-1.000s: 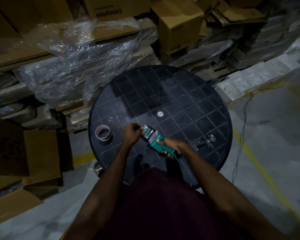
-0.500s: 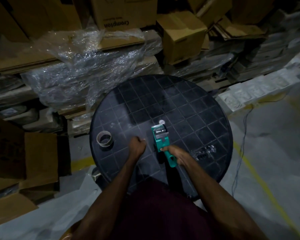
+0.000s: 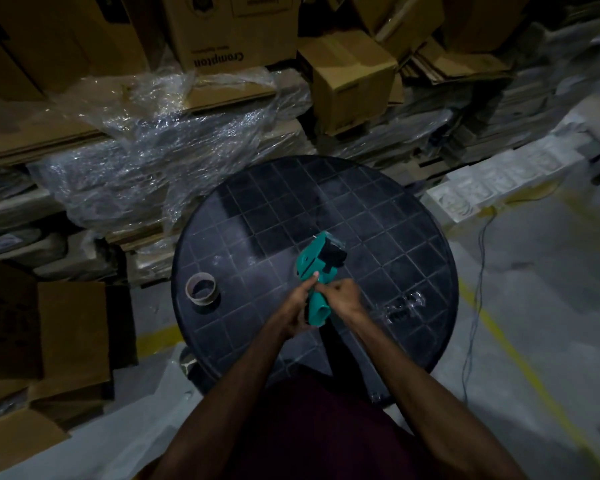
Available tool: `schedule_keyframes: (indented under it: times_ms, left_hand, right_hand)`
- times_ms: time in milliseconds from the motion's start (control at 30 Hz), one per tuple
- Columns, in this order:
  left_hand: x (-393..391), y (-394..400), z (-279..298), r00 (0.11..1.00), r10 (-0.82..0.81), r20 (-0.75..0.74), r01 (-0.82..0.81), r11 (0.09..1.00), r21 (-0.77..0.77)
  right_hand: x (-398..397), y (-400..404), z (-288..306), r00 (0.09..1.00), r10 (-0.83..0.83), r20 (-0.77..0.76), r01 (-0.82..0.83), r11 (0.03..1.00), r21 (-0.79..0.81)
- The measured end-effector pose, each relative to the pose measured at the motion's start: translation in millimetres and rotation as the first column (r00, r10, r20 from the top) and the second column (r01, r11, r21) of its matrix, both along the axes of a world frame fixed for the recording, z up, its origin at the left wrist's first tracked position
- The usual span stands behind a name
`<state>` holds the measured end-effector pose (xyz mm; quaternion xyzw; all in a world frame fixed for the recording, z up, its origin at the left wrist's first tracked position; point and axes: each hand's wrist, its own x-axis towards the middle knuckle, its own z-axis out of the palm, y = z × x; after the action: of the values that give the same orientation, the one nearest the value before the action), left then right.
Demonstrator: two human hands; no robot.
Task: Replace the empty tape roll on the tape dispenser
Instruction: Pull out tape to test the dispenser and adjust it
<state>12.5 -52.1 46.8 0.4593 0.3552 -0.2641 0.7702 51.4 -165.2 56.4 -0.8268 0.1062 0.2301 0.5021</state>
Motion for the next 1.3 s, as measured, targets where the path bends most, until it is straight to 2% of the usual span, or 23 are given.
schedule_keyframes:
  times_ms: [133, 200, 267, 333, 433, 533, 600, 700, 767, 833, 867, 933, 1000, 1100, 1167, 1233, 1300]
  left_hand:
    - [1, 4, 6, 0.997, 0.018, 0.079, -0.002, 0.981, -0.196]
    - [5, 5, 10, 0.985, 0.072, 0.156, -0.037, 0.975, -0.218]
    - [9, 6, 14, 0.969, 0.119, 0.216, -0.075, 0.977, -0.202]
    - [12, 3, 19, 0.947, 0.183, 0.264, -0.131, 0.97, -0.204]
    - [17, -2, 24, 0.922, 0.282, 0.266, -0.237, 0.953, -0.19]
    - [18, 4, 22, 0.92, 0.312, 0.239, -0.263, 0.941, -0.214]
    - [18, 11, 24, 0.927, 0.297, 0.23, -0.254, 0.947, -0.198]
    - [17, 13, 31, 0.939, 0.284, 0.194, -0.267, 0.958, -0.107]
    - [15, 15, 34, 0.927, 0.293, 0.235, -0.325, 0.939, 0.11]
    - [16, 21, 31, 0.929, 0.187, 0.319, -0.305, 0.874, 0.378]
    - [16, 24, 28, 0.932, 0.134, 0.337, -0.287, 0.842, 0.456]
    - [18, 25, 27, 0.943, 0.08, 0.322, -0.239, 0.837, 0.492]
    - [17, 21, 28, 0.962, -0.002, 0.274, -0.129, 0.879, 0.459]
    - [13, 15, 31, 0.971, -0.074, 0.225, -0.002, 0.948, 0.318]
    - [11, 13, 31, 0.971, -0.118, 0.21, 0.044, 0.943, 0.329]
    - [11, 12, 31, 0.96, -0.167, 0.224, 0.078, 0.93, 0.359]
    - [12, 10, 34, 0.936, -0.229, 0.267, 0.111, 0.912, 0.394]
  right_hand:
    - [-3, -5, 4, 0.992, 0.123, 0.006, -0.123, 0.982, 0.144]
    - [-6, -5, 13, 0.958, 0.259, 0.12, -0.269, 0.96, 0.074]
    - [-3, -4, 20, 0.849, 0.432, 0.304, -0.426, 0.9, -0.087]
    - [4, -6, 23, 0.723, 0.553, 0.414, -0.497, 0.833, -0.245]
    - [8, -12, 28, 0.579, 0.608, 0.543, -0.49, 0.792, -0.364]
    - [3, -15, 25, 0.441, 0.634, 0.635, -0.36, 0.773, -0.522]
    - [-2, -14, 20, 0.438, 0.582, 0.685, -0.305, 0.813, -0.496]
    - [-5, -15, 14, 0.548, 0.466, 0.695, -0.309, 0.885, -0.349]
    - [-3, -18, 11, 0.688, 0.326, 0.648, -0.26, 0.945, -0.198]
    - [2, -19, 10, 0.83, 0.055, 0.555, -0.081, 0.996, 0.023]
    - [6, -21, 8, 0.875, -0.093, 0.475, 0.039, 0.992, 0.123]
    - [15, -28, 4, 0.909, -0.336, 0.247, 0.265, 0.923, 0.281]
    - [20, -39, 0, 0.891, -0.452, 0.042, 0.419, 0.855, 0.305]
    - [17, -54, -2, 0.868, -0.442, -0.225, 0.488, 0.843, 0.227]
    - [13, -59, -4, 0.847, -0.346, -0.403, 0.452, 0.869, 0.204]
    - [10, -62, -4, 0.817, -0.205, -0.538, 0.387, 0.887, 0.251]
    - [8, -62, -8, 0.782, -0.132, -0.609, 0.419, 0.834, 0.358]
